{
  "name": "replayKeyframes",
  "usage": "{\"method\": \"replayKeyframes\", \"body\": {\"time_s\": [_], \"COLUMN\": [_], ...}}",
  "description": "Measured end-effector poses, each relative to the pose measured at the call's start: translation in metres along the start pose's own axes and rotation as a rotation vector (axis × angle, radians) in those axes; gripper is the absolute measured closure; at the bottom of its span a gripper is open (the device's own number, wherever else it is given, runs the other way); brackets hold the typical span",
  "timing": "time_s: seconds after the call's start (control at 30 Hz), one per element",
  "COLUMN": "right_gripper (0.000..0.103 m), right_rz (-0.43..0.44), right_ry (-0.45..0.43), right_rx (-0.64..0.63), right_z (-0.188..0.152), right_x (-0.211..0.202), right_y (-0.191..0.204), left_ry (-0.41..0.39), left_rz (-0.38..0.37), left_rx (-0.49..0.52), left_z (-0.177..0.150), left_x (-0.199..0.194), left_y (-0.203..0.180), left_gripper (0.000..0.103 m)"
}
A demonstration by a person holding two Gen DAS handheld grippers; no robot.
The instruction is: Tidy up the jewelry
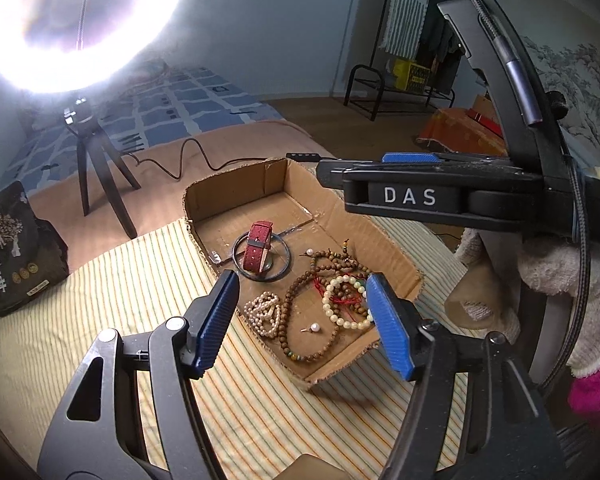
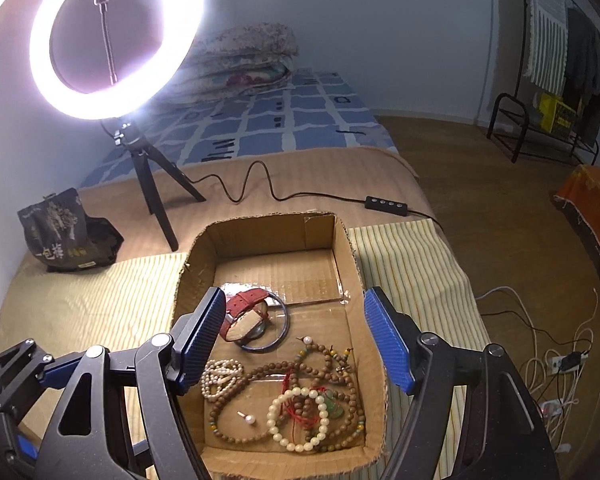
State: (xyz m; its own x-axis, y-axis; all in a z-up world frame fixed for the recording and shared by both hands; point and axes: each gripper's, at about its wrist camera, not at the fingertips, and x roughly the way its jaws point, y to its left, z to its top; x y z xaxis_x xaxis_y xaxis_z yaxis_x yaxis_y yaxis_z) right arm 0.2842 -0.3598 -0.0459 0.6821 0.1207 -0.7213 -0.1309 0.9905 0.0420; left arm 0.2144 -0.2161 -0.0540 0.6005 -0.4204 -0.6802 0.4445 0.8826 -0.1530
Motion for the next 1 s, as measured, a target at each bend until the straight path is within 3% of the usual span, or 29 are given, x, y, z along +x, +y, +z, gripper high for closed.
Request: {"method": "replayKeyframes", "body": {"time_s": [0.67,0.8,1.0], "right_gripper": [0.032,0.031,0.023], "right_rz": [-0.038,-0.037,-0.063], "right_ry": [-0.071,-0.091,-0.136], "right_rx": [-0.028,-0.029,-0.04], "right_z": [-0.021,-0.028,-0.038], "right_x": [-0.074,-0.091,-0.112], "right_y": [0.032,0.039,0.047], "left_ry": [-0.077,-0.099,-0.132], "left_rz": [0.02,0.038,0.069], "left_rx": [-0.007,-0.024,-0.038], "left_z": [-0.019,-0.026,-0.033], "left_x": [-0.088,-0.108,-0.129], "left_y": [0.01,0.016,0.023], "left_gripper": [0.035,0.022,0.02]}}
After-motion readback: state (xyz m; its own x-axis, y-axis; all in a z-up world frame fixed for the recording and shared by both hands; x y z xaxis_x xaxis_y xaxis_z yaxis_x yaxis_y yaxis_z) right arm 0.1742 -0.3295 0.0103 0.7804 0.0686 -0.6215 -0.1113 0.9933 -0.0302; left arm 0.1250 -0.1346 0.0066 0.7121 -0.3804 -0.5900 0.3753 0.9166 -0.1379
